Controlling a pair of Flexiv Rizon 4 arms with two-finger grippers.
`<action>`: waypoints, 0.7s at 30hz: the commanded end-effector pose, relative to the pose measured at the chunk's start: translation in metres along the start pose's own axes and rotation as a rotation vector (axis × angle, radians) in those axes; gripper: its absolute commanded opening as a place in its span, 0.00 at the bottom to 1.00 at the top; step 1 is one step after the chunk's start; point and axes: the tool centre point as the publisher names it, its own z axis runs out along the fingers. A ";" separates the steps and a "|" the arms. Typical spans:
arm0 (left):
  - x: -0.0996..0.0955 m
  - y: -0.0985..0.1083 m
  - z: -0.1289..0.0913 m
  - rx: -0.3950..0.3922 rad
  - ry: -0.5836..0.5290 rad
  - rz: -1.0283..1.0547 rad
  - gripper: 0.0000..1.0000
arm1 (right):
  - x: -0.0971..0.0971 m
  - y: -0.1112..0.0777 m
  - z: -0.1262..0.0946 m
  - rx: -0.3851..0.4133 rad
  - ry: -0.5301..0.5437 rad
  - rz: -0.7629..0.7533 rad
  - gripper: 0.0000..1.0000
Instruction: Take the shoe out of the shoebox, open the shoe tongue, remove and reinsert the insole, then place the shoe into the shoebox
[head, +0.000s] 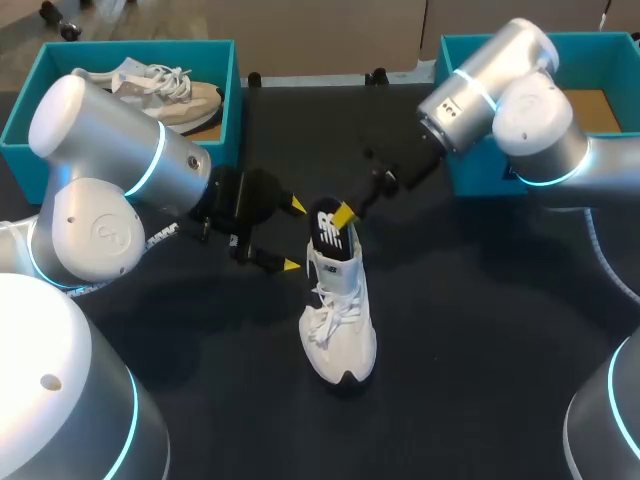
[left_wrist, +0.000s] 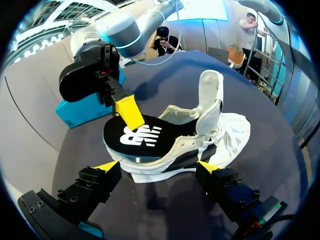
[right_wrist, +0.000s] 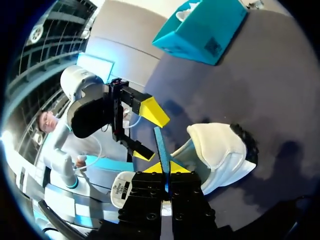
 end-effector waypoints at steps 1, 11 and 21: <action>0.000 -0.001 0.000 -0.006 0.000 -0.001 1.00 | -0.004 -0.002 0.006 0.013 0.029 0.026 0.00; 0.000 -0.001 0.000 -0.006 0.000 -0.001 1.00 | -0.005 -0.019 0.020 0.032 0.060 0.092 0.00; 0.000 -0.001 0.000 -0.006 0.000 -0.001 1.00 | -0.009 -0.013 0.020 0.001 0.026 0.074 0.27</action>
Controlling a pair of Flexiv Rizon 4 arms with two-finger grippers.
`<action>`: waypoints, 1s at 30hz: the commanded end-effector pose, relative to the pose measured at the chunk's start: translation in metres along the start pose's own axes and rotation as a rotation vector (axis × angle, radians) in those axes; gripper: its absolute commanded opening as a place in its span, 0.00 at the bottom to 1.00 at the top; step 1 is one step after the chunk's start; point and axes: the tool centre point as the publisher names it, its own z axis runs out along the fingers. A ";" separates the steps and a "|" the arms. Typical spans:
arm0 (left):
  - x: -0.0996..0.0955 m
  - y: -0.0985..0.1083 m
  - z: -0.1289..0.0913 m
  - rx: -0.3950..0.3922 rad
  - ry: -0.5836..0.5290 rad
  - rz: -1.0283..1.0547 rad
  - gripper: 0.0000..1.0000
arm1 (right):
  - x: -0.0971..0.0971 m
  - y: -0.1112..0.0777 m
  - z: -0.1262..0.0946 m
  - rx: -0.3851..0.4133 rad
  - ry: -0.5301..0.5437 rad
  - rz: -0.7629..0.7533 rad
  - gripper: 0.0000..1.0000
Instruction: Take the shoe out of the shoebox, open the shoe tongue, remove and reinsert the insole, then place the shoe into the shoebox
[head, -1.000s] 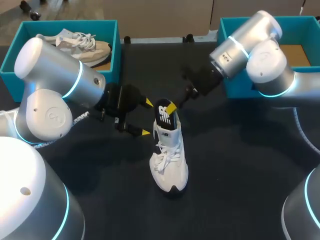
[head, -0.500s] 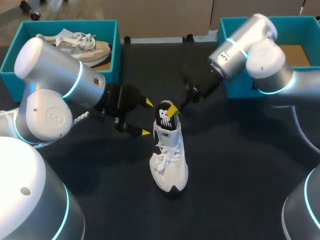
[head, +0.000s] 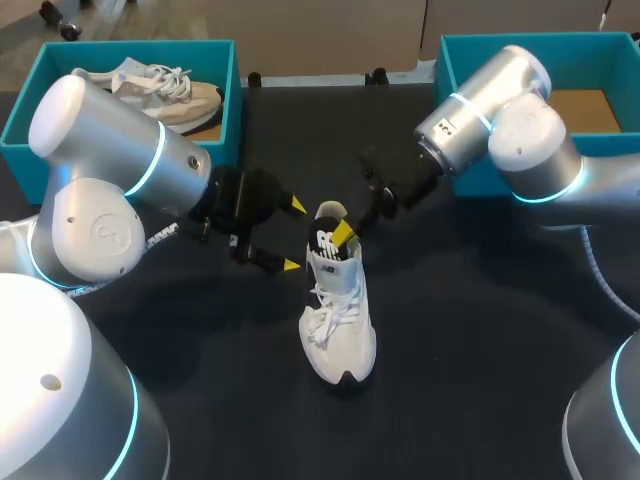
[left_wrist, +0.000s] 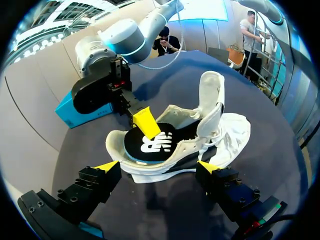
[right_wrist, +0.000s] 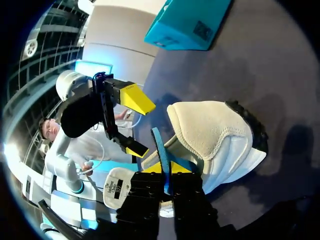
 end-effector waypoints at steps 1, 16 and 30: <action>0.000 -0.001 0.000 -0.006 0.000 -0.001 1.00 | 0.002 0.001 0.001 -0.006 -0.022 -0.007 0.32; 0.000 -0.001 0.000 -0.006 0.000 -0.001 1.00 | 0.009 0.009 -0.008 -0.049 -0.116 -0.051 0.65; 0.000 -0.001 0.000 -0.006 0.000 -0.001 1.00 | 0.013 0.017 -0.009 -0.055 -0.137 -0.076 0.96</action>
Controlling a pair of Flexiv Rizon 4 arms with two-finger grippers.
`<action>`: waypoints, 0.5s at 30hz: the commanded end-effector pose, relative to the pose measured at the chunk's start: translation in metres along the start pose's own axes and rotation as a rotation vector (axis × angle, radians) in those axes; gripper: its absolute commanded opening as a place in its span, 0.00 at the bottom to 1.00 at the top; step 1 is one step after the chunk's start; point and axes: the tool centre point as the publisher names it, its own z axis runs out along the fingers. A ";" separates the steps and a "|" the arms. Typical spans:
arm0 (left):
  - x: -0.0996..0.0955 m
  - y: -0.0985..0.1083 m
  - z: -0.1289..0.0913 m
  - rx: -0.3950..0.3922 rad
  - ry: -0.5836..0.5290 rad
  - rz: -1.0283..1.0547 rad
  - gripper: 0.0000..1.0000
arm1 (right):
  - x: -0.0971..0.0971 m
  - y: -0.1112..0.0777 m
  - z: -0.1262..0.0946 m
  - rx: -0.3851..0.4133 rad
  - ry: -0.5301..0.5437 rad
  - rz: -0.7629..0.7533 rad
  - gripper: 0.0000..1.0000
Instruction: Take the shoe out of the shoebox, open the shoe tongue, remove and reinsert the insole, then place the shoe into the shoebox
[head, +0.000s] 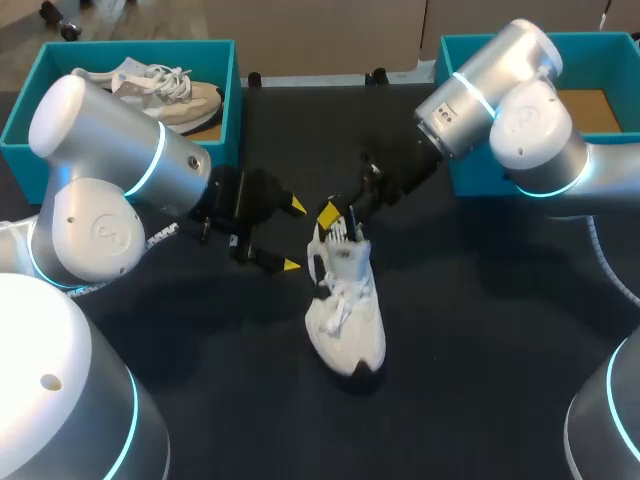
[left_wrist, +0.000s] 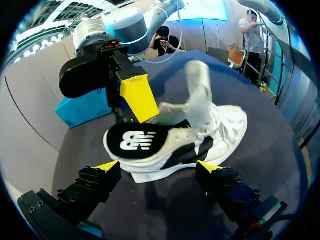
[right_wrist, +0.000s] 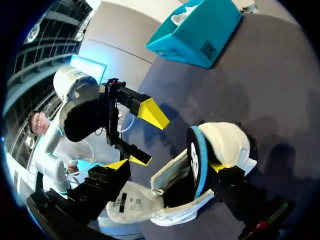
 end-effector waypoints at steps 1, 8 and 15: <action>0.000 -0.001 0.000 -0.006 0.000 -0.001 1.00 | -0.002 0.000 0.002 0.001 0.002 0.005 0.95; 0.000 -0.001 0.000 -0.006 0.000 -0.001 1.00 | 0.001 0.000 -0.002 -0.016 -0.010 0.007 0.96; 0.000 -0.001 0.000 -0.006 0.000 -0.001 1.00 | 0.008 0.005 -0.012 -0.047 -0.041 0.015 0.98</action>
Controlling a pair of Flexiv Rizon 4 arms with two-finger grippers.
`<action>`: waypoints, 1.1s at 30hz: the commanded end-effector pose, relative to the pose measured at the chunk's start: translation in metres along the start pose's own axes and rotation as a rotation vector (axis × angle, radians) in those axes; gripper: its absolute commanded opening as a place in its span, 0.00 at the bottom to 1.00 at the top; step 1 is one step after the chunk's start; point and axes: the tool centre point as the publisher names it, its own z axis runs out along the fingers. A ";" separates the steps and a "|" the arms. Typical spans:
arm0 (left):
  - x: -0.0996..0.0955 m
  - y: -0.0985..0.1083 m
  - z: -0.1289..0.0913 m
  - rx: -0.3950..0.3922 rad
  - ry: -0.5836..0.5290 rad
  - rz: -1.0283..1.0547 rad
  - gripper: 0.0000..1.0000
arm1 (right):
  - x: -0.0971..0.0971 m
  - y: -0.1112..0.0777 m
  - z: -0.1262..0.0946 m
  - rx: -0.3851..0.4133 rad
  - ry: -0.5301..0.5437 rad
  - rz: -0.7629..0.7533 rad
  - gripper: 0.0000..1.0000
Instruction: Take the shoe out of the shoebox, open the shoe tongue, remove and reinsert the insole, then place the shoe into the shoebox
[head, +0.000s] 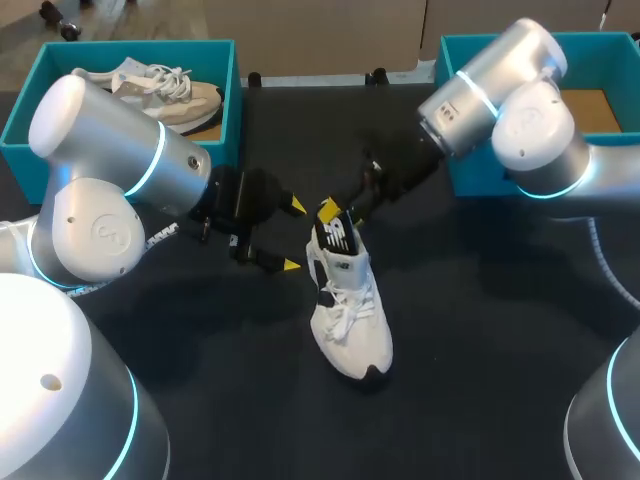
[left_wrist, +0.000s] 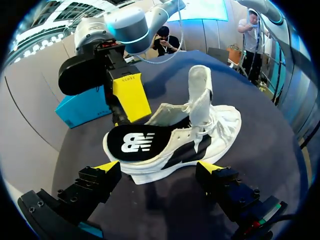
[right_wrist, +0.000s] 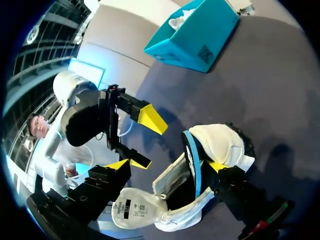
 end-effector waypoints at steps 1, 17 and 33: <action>0.000 -0.001 0.000 -0.006 0.000 -0.001 1.00 | 0.009 -0.003 -0.006 -0.010 -0.021 0.002 0.98; 0.000 -0.001 0.000 -0.006 0.000 -0.001 1.00 | 0.014 0.010 -0.030 -0.131 -0.069 -0.057 0.97; 0.000 -0.001 0.000 -0.006 0.000 -0.001 1.00 | 0.018 0.017 -0.058 -0.187 -0.098 -0.104 0.99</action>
